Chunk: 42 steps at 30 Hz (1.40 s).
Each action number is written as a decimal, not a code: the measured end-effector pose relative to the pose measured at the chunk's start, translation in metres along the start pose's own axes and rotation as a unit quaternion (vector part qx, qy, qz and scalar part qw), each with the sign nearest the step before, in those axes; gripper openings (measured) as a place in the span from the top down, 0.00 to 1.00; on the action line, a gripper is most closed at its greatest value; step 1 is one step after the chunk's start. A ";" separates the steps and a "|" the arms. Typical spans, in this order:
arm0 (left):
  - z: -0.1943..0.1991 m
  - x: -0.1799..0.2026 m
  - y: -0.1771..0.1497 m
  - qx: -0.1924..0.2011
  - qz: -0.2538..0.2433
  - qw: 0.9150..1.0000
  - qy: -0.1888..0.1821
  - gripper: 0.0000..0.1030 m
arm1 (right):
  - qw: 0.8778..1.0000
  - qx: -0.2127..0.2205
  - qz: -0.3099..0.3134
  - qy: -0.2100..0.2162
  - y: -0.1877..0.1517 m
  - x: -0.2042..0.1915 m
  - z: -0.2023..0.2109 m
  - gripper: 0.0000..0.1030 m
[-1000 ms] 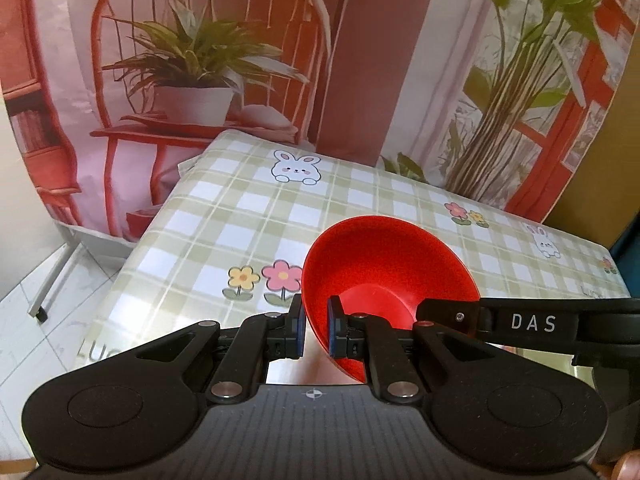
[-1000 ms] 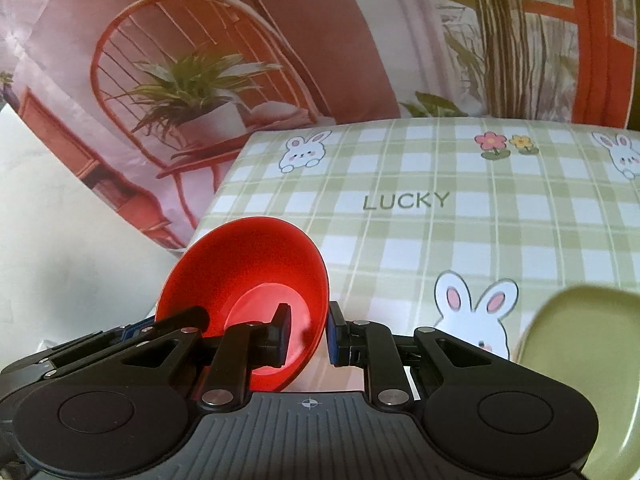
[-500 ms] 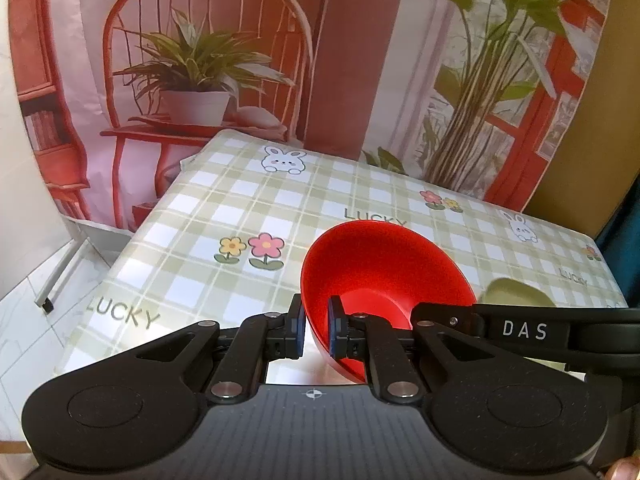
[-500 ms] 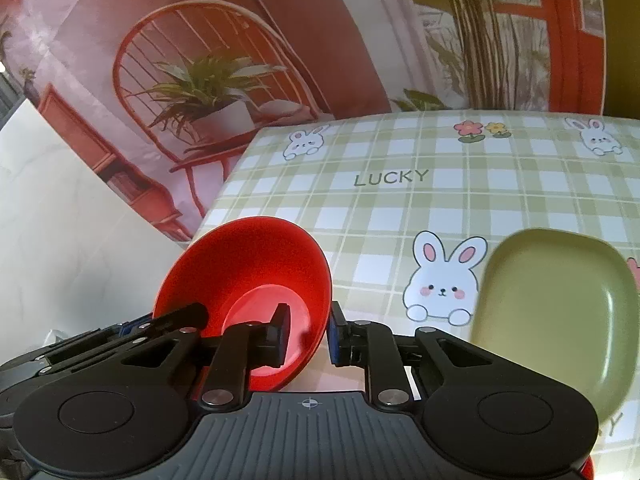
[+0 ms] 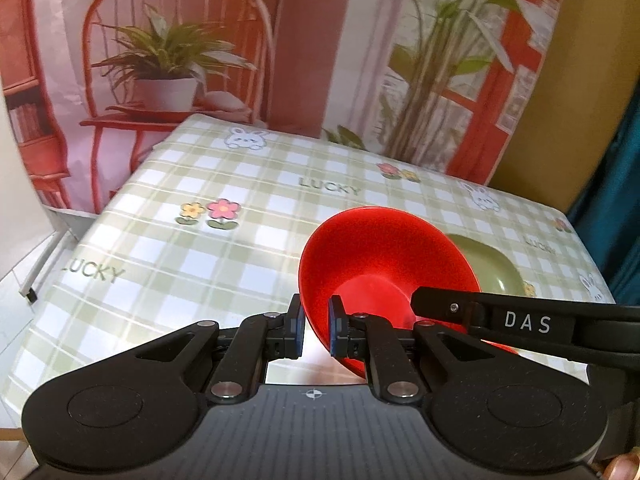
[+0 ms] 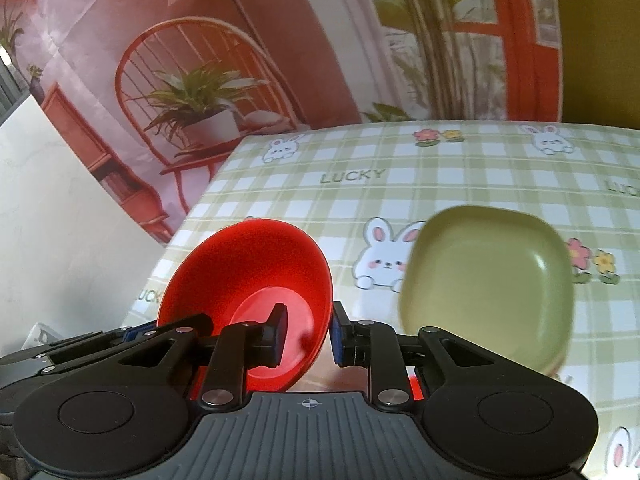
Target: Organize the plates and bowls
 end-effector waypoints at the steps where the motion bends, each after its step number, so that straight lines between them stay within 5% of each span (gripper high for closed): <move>1: 0.000 0.003 -0.002 -0.001 -0.002 1.000 -0.003 0.88 | 1.000 0.002 -0.001 -0.002 -0.002 0.003 0.004 0.79; 21: 0.001 0.075 -0.064 -0.042 -0.045 0.996 -0.070 0.87 | 0.997 0.008 -0.051 -0.051 -0.059 0.080 0.060 0.79; 42: -0.008 0.077 -0.089 -0.064 -0.060 0.993 -0.075 0.86 | 0.996 -0.016 -0.059 -0.067 -0.087 0.089 0.049 0.79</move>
Point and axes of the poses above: each gripper's, at about its wrist camera, not at the fingertips, and z roughly against the way its jaws point, x to its right, y to its top, the point moved 6 cm from there along -z, roughly the way its jaws point, and after that the axes turned 9 degrees about z, right-handed, at the moved point
